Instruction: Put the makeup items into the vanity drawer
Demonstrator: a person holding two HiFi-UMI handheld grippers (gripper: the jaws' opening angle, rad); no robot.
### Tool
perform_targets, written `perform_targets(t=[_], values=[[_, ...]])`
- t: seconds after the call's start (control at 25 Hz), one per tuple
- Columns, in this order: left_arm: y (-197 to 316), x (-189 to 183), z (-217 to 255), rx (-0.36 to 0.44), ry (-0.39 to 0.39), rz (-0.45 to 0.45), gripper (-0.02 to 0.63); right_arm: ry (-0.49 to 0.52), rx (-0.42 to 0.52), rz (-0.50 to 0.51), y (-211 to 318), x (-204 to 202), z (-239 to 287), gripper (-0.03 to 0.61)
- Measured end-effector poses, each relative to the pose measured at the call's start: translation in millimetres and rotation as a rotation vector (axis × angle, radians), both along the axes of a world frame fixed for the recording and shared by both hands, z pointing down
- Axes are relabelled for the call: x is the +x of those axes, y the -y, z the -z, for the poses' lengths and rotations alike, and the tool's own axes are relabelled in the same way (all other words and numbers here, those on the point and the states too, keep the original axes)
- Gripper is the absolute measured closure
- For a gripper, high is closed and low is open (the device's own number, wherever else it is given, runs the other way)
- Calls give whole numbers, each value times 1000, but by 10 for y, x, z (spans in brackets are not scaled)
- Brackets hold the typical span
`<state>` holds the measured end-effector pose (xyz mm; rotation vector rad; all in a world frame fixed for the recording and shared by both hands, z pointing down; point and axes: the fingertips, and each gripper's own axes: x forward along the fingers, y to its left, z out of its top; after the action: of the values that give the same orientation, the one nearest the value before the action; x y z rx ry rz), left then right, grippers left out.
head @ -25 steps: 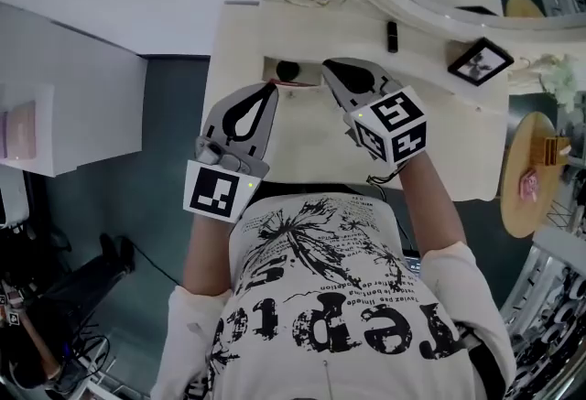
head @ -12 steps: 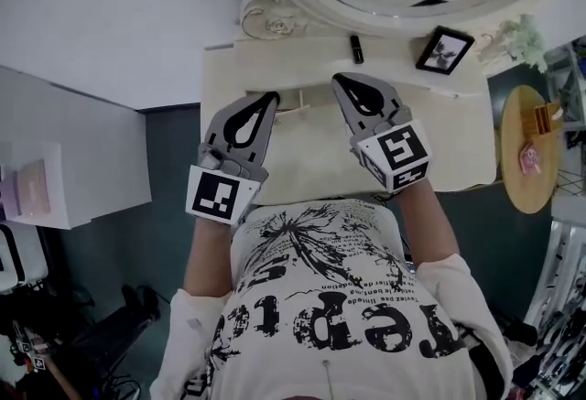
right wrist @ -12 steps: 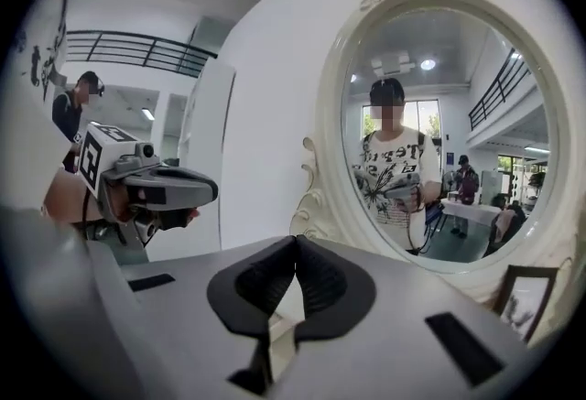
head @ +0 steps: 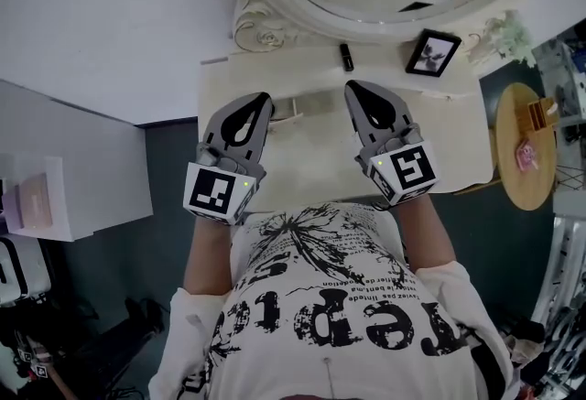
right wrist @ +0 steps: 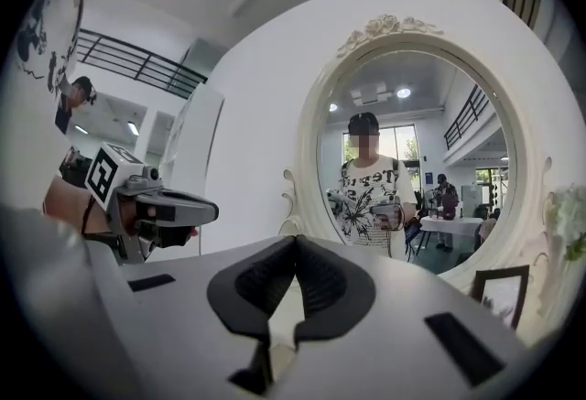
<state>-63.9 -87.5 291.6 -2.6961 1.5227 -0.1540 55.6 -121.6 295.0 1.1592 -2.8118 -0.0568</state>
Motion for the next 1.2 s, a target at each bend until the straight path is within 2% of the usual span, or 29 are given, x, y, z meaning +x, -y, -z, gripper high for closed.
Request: perform_targets(t=[1.2], values=[[88, -68, -44, -21, 3, 60, 600, -5, 21, 42, 36, -105, -68, 566]])
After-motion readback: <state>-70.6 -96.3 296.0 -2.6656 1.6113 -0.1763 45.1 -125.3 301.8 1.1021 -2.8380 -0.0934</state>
